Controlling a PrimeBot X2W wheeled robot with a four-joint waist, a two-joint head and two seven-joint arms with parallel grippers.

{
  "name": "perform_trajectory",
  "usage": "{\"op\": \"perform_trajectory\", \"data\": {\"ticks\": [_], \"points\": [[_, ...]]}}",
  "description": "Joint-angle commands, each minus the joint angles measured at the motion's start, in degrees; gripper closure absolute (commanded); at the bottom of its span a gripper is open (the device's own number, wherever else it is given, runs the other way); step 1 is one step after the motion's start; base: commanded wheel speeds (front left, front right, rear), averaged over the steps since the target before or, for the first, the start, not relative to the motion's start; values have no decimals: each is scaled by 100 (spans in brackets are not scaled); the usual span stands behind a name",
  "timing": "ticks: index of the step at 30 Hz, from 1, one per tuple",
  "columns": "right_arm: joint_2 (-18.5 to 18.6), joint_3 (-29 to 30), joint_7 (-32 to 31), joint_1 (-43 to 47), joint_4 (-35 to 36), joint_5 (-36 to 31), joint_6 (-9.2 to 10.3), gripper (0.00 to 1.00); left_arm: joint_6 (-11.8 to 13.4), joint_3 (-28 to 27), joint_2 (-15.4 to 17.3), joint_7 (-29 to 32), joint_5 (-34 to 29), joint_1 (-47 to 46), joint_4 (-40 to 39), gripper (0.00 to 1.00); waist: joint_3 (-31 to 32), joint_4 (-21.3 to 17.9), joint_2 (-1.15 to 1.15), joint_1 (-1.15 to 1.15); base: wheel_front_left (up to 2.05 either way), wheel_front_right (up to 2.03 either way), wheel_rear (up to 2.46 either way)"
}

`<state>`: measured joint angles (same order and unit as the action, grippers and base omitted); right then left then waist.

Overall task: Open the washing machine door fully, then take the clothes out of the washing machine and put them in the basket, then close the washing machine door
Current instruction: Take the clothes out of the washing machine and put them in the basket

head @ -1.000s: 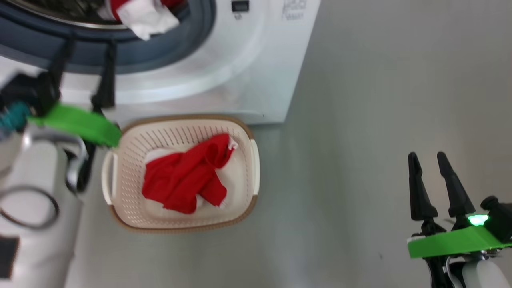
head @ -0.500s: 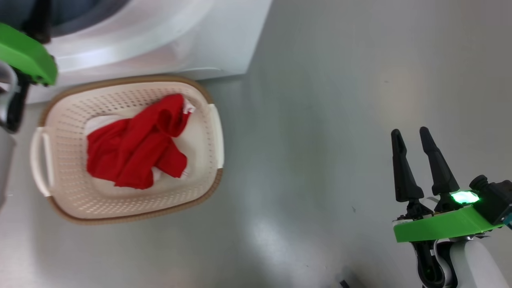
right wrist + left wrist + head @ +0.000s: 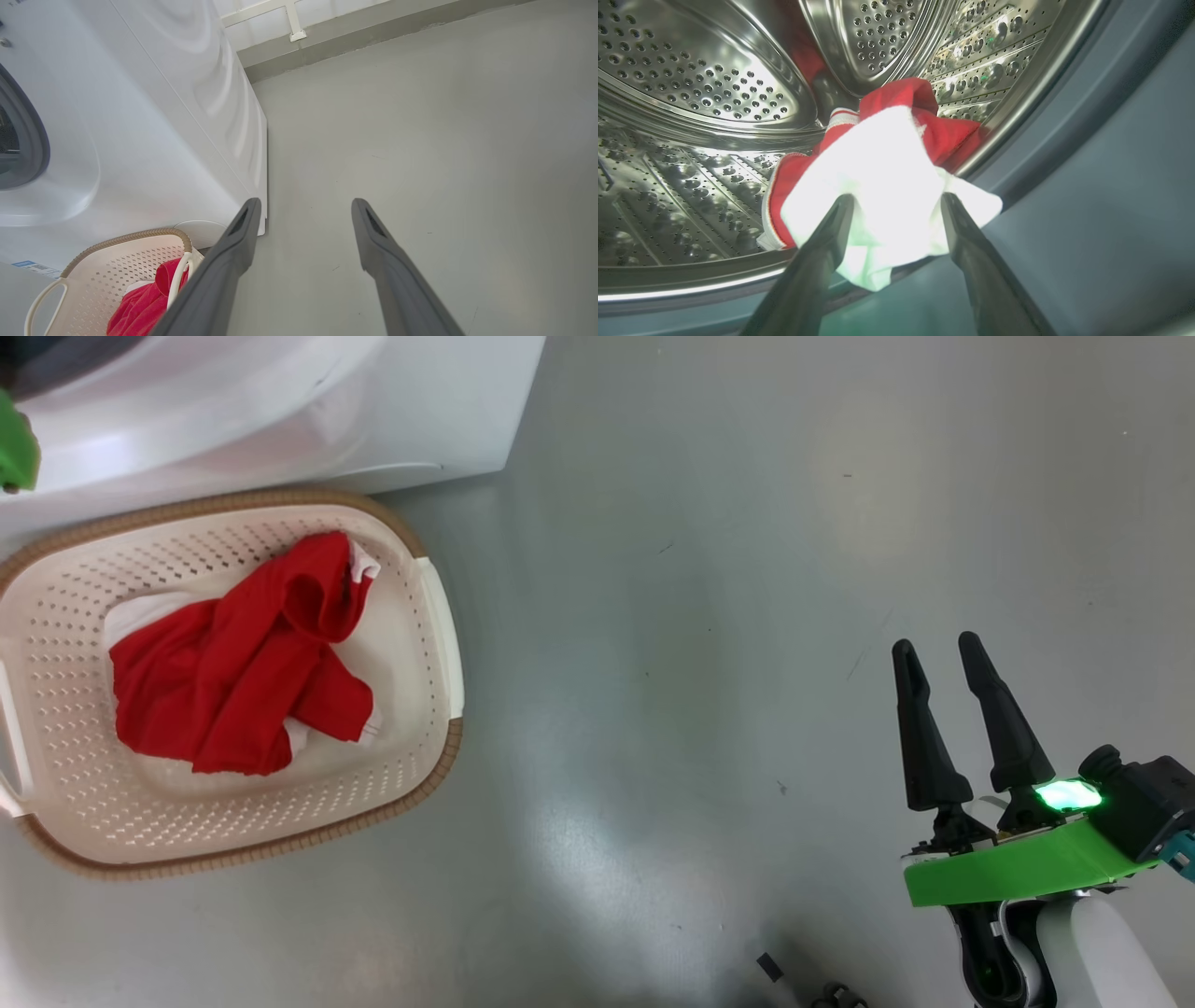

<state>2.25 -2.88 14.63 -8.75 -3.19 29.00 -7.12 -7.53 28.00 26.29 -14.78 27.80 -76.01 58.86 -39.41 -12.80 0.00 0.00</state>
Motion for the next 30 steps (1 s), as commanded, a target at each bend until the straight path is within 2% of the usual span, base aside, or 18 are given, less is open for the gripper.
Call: {"op": "perform_trajectory", "data": {"ticks": [1,5,6,9,11,12,14,19,30], "points": [[63,-152,37,31,144,68,-36,0,4,-74,289,-22,-36,-86,-20,0,13,-15,0,0,0,0,0],[63,-163,37,54,165,52,-36,0,4,-53,281,-22,-44,-73,95,2,49,-39,0,0,0,0,0],[63,-156,37,60,173,48,-36,0,4,-46,279,-22,-51,-75,103,24,52,-40,0,0,0,0,0],[63,-140,37,76,192,37,-36,0,4,-69,276,-22,-74,-69,96,72,71,-32,0,0,0,0,0],[63,-142,37,87,199,32,-36,0,4,-84,266,-22,-84,-57,80,80,84,-23,0,0,0,0,0],[63,-143,37,90,209,27,-36,0,4,-96,248,-22,-96,-46,70,97,93,-9,0,0,0,0,0],[63,-139,37,86,220,24,-36,0,4,-132,237,-22,-116,-46,36,100,98,7,0,0,0,0,0],[63,-89,37,46,232,2,-36,0,24,-439,179,-22,-180,28,-200,100,116,85,0,0,0,0,0],[63,160,37,39,194,-142,-36,0,51,-1916,-384,-22,-368,1042,-1440,100,479,473,0,0,0,0,0]]}}
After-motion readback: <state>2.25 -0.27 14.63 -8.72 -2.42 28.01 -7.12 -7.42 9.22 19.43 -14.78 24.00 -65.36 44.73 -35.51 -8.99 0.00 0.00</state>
